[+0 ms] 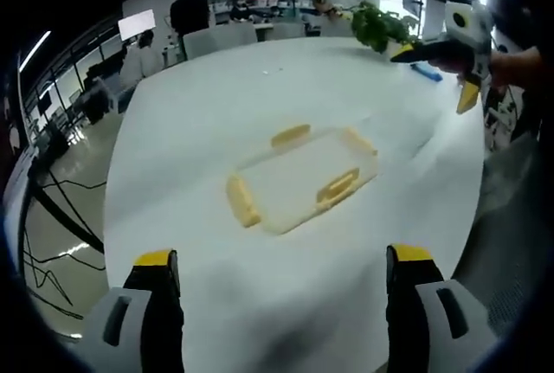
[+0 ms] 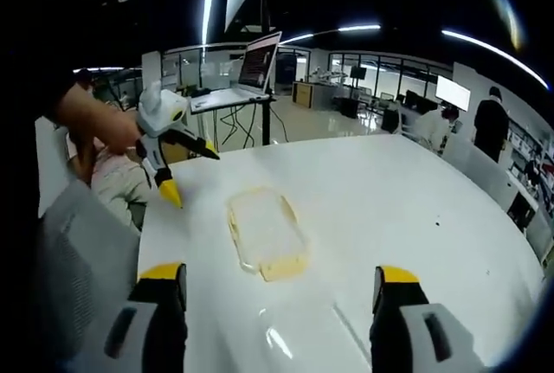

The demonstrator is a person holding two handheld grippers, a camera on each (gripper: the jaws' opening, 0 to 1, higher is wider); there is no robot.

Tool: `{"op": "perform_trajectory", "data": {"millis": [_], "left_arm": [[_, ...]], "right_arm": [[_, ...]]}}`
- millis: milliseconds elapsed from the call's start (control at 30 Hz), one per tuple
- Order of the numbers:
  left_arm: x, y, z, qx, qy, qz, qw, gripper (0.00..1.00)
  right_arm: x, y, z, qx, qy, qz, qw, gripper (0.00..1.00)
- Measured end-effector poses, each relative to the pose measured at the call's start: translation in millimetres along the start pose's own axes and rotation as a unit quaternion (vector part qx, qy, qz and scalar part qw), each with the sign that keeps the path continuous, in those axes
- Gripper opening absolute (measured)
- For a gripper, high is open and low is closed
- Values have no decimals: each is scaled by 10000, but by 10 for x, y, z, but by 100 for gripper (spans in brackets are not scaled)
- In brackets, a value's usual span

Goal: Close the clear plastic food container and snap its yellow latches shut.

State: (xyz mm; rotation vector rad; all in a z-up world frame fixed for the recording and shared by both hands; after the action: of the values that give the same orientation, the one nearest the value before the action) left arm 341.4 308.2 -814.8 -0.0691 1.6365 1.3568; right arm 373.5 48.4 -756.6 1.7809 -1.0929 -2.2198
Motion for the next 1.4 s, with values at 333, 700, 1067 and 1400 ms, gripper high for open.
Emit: {"op": "perform_trajectory", "data": {"millis": [333, 700, 1067, 1400], "left_arm": [[-2, -67, 124, 86, -70, 29, 9999, 98], [-43, -118, 284, 117, -81, 29, 9999, 97], [-64, -231, 270, 430, -531, 180, 9975, 94], [-152, -349, 189, 789, -1380, 264, 9869, 93]], "right_arm": [[-81, -112, 50, -279, 201, -32, 9994, 92], [-165, -239, 48, -444, 349, 51, 9984, 93], [-184, -363, 25, -548, 651, 188, 9962, 89], [-110, -508, 30, -730, 908, 456, 9921, 82]]}}
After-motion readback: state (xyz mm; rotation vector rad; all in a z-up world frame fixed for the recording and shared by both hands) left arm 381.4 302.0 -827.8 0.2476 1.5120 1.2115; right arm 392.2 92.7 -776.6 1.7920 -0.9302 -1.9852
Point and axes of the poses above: the point that each gripper's makers call its tool centre point, and the gripper's own axes: y roughly backward along the fingers, z roughly to its left, x roughly out of its underside, the point moved 3 cm from there along y, roughly backward along the fingers, and after that the axes turned 7 degrees about -y, right-handed, at the moved point
